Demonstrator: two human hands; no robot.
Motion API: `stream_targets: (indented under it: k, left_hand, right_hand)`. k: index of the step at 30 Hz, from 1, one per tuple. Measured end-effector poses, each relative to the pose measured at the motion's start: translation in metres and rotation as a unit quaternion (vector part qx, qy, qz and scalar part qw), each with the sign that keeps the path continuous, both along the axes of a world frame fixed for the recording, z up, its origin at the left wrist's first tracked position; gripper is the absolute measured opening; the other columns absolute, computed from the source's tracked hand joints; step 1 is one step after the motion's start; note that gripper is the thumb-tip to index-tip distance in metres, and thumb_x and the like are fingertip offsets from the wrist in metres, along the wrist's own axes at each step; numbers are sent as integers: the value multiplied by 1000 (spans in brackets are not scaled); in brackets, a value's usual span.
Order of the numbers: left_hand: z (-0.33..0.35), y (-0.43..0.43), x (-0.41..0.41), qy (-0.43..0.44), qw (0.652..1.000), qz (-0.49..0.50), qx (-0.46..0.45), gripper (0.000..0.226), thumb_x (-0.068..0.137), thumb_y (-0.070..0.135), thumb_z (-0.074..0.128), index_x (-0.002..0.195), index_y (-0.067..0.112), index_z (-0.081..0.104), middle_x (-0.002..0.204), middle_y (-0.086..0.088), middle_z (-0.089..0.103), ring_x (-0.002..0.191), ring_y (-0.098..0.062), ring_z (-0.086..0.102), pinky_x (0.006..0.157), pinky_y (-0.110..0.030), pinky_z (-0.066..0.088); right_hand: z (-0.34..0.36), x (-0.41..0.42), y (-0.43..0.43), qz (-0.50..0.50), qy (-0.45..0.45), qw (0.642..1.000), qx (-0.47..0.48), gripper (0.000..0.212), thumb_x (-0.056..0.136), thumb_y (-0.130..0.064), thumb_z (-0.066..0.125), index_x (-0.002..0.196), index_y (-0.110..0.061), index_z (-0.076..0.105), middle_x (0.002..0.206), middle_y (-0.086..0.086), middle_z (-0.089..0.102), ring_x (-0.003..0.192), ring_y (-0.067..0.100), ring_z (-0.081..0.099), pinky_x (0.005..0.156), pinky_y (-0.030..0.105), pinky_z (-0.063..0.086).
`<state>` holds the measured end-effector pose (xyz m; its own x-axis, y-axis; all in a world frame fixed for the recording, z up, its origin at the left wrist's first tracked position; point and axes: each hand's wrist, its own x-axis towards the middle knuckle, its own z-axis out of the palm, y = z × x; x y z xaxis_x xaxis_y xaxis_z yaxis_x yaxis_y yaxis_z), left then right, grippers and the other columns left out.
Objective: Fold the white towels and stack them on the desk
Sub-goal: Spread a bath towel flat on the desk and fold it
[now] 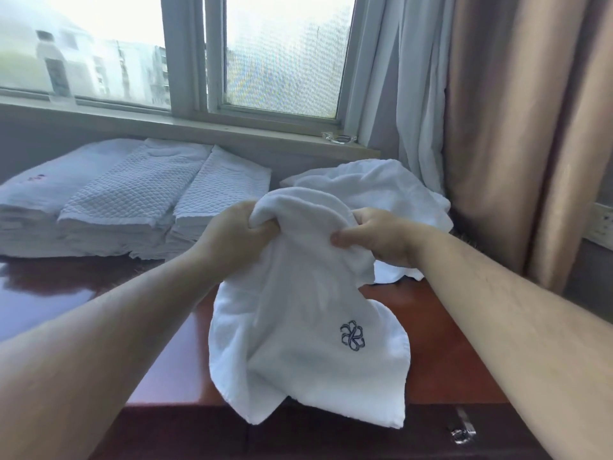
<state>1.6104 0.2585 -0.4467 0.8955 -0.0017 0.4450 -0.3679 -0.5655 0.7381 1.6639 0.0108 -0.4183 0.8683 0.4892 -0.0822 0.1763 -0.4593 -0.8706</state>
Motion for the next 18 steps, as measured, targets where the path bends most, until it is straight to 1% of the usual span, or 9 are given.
stream_targets:
  k: [3, 5, 9, 12, 13, 14, 15, 16, 18]
  left_hand:
    - [-1, -1, -1, -3, 1000, 15, 3, 16, 76, 43, 50, 80, 31, 60, 59, 18, 61, 51, 0, 52, 60, -34, 47]
    - [-2, -4, -1, -5, 999, 39, 2, 27, 76, 42, 48, 74, 18, 58, 57, 9, 57, 53, -8, 52, 58, -34, 46]
    - [3, -16, -3, 11, 997, 64, -41, 37, 79, 40, 47, 75, 4, 55, 63, -1, 53, 61, -20, 50, 58, -35, 40]
    - [14, -15, -11, 109, 988, -30, -107, 44, 79, 45, 61, 98, 4, 64, 78, -2, 68, 69, -20, 64, 61, -34, 51]
    - [16, -12, -15, 166, 973, -97, -128, 46, 83, 46, 67, 108, 8, 66, 83, -1, 73, 69, -17, 69, 58, -33, 57]
    - [17, -8, -21, 224, 952, -159, -138, 48, 89, 51, 66, 116, 12, 66, 85, 2, 75, 65, -13, 71, 50, -27, 55]
    - [16, -5, -26, 271, 929, -203, -147, 51, 94, 57, 59, 121, 14, 66, 86, 4, 76, 64, -10, 71, 47, -25, 54]
    - [11, -4, -28, 294, 918, -222, -150, 52, 99, 59, 49, 123, 16, 67, 94, 3, 77, 73, -11, 73, 57, -27, 59]
    - [-8, -5, -20, 256, 949, -170, -66, 41, 107, 43, 41, 127, 16, 65, 115, -7, 73, 99, -17, 69, 89, -37, 57]
  right_hand:
    - [3, -3, -2, 10, 23, 1000, 15, 35, 84, -29, 78, 113, -11, 71, 109, 10, 77, 100, 28, 74, 76, 34, 60]
    - [4, -7, -3, 21, 24, 999, -5, 30, 81, -44, 82, 103, -23, 77, 106, 6, 78, 96, 21, 75, 69, 26, 58]
    - [2, -17, 5, 40, -20, 983, -178, 43, 68, -57, 84, 99, -28, 76, 90, -10, 77, 74, 3, 69, 55, 13, 46]
    - [7, -17, 4, 5, -35, 979, -202, 33, 67, -47, 82, 93, -29, 76, 81, -10, 76, 65, 4, 67, 48, 16, 44]
    - [11, -15, 1, -26, -36, 982, -185, 33, 67, -44, 78, 94, -26, 75, 82, -7, 76, 67, 9, 67, 49, 20, 44]
    - [12, -12, -3, -59, -44, 979, -190, 31, 68, -42, 75, 94, -24, 73, 83, -5, 76, 69, 14, 67, 53, 23, 45]
    - [13, -7, -7, -85, -56, 967, -232, 26, 73, -40, 72, 93, -23, 70, 85, -1, 75, 72, 18, 65, 57, 26, 46]
    - [13, -3, -9, -115, -78, 935, -327, 21, 80, -37, 69, 92, -21, 67, 87, 2, 71, 73, 20, 62, 62, 29, 48]
    - [4, 2, -13, -205, -140, 821, -515, 17, 88, -27, 62, 100, -14, 63, 91, 3, 62, 84, 23, 59, 80, 34, 51]
